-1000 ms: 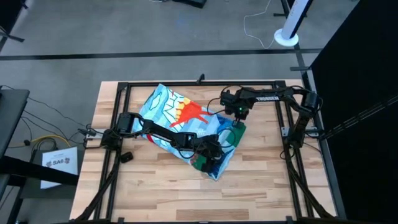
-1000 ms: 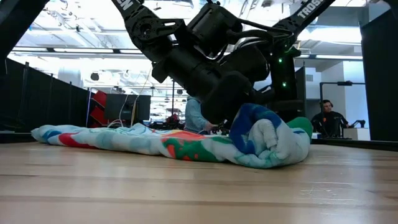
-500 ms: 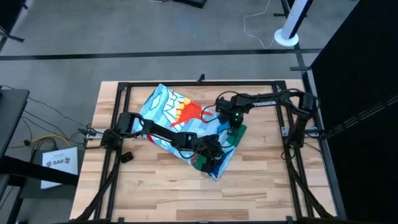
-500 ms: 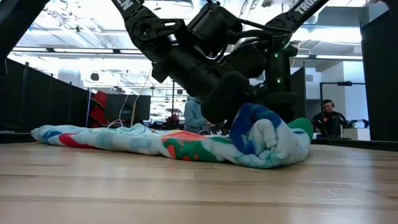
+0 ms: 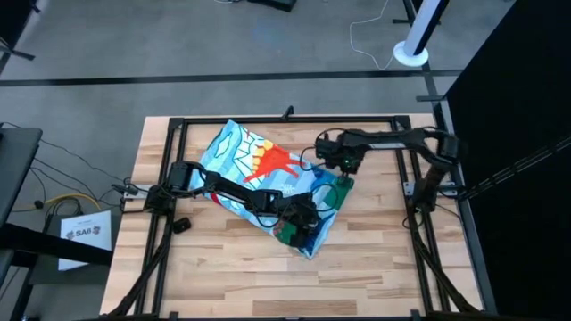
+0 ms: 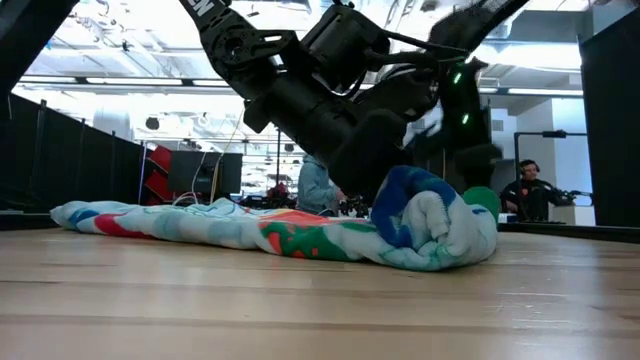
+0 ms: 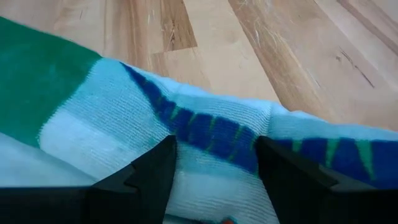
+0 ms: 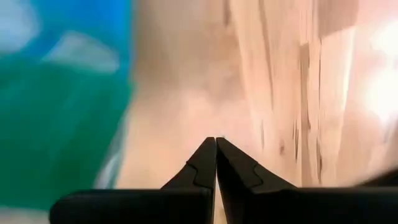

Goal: Roll towel
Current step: Roll the multicolor dinosaur print towel

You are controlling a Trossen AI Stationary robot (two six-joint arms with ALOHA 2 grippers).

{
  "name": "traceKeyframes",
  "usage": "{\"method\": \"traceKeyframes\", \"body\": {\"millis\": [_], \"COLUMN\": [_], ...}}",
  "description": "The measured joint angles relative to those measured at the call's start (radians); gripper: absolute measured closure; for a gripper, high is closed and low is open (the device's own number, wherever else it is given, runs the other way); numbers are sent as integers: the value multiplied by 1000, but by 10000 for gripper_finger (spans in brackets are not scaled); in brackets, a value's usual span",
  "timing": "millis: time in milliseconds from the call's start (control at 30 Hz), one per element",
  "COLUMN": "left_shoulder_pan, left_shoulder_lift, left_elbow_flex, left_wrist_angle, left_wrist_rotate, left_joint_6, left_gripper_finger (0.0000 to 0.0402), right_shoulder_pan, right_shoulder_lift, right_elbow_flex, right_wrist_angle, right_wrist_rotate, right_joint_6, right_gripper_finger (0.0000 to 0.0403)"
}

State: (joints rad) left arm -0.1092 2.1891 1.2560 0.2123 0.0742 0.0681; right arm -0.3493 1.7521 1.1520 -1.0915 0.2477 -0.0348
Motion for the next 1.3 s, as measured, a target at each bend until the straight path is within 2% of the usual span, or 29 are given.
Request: {"method": "traceKeyframes", "body": {"millis": [100,167,300,433,567,700,800,900,1133,1300], "left_shoulder_pan": [1,1,1,1,1,1,1,1,1,1], "left_shoulder_lift": [0,0,0,0,0,0,0,0,0,0], "left_elbow_flex": [0,0,0,0,0,0,0,0,-1,-2], "left_wrist_angle": [-11,-12,-8,-5,-2,2,4,5,4,6], "left_wrist_rotate": [-1,-2,-2,-3,-6,-7,-13,-24,-28,-30], "left_joint_6": [-35,-54,-77,-111,-139,-157,-161,-162,-163,-155], "left_gripper_finger": [189,189,189,189,189,189,189,189,189,189], "right_shoulder_pan": [93,182,386,536,620,662,673,690,734,736], "right_shoulder_lift": [-156,-278,-493,-559,-475,-346,-246,-166,-77,-55], "right_elbow_flex": [-55,-124,-337,-574,-718,-734,-720,-712,-711,-710], "right_wrist_angle": [53,161,532,982,1333,1480,1549,1631,1702,1715], "right_wrist_rotate": [0,-1,-10,-1,150,253,255,262,496,502], "right_joint_6": [48,95,206,313,390,402,402,406,445,457], "right_gripper_finger": [403,403,403,403,403,402,387,352,281,266]}}
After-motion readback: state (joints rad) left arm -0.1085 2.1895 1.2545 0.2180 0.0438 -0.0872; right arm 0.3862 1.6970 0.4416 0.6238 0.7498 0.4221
